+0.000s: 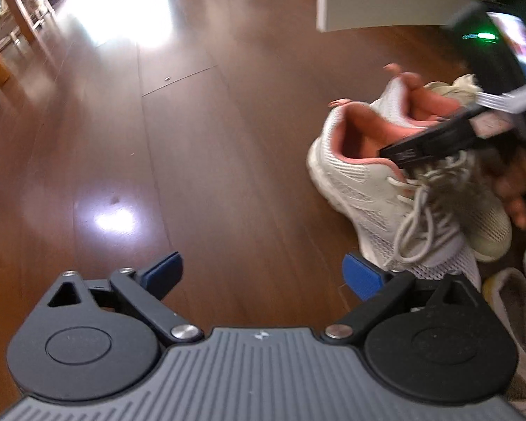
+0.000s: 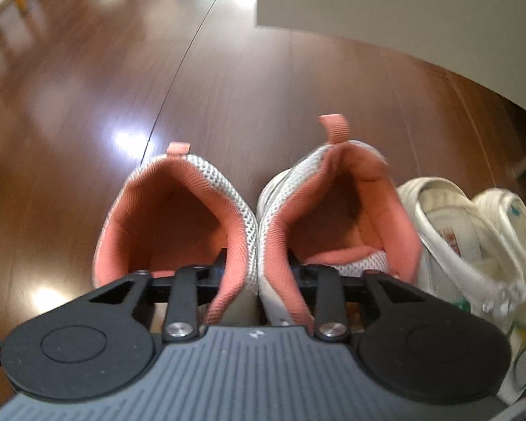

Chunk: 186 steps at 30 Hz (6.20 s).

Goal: Organize scattered shoes
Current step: 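Grasp the pair of salmon-lined white sneakers by their heels with the right gripper, then carry the sneakers into the cabinet, set them on the highest shelf, open right gripper, then grasp the pair of beige quilted slippers by their heels with the right gripper, then set the beige slippers on the shelf below the sneakers, open right gripper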

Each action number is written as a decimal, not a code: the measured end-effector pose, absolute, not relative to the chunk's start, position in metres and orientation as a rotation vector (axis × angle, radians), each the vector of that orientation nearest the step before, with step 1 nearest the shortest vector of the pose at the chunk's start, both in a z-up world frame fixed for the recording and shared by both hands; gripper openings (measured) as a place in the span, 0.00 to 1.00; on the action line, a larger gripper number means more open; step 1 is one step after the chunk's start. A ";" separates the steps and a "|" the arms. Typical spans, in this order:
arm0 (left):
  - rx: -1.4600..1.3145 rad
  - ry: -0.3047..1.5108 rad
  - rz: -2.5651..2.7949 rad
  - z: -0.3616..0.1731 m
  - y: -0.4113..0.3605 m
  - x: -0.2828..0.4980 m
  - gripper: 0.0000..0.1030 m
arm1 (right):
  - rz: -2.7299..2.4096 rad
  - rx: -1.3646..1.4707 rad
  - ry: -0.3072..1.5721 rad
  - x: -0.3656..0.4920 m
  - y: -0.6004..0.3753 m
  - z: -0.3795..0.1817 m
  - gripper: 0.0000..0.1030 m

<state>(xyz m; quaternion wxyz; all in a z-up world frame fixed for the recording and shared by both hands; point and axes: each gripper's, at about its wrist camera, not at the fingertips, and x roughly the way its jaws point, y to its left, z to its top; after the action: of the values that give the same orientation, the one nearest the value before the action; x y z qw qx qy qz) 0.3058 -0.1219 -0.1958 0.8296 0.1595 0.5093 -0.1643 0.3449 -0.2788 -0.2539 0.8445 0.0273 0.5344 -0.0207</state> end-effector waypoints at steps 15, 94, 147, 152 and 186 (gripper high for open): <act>0.588 0.932 -0.589 0.074 -0.167 0.243 0.95 | -0.568 0.563 0.791 0.233 -0.366 0.068 0.22; 0.530 0.341 -1.728 0.171 -0.592 0.354 0.94 | -1.340 0.239 0.544 0.173 -0.543 0.236 0.50; 0.741 0.901 -1.214 -0.023 -0.091 0.158 0.94 | -0.197 0.177 1.309 0.057 -0.209 -0.128 0.32; 0.701 0.975 -1.130 -0.062 -0.059 0.127 0.94 | -0.135 -0.004 1.391 0.075 -0.185 -0.224 0.37; 0.715 0.798 -1.239 0.027 -0.178 0.207 0.94 | -1.046 0.835 0.601 0.127 -0.449 0.075 0.16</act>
<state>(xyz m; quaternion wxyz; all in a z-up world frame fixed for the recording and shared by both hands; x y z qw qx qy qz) 0.2069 -0.1782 0.0272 0.6831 0.3189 0.3558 -0.5524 0.1269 -0.4487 0.0749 0.7427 0.3810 0.2744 -0.4774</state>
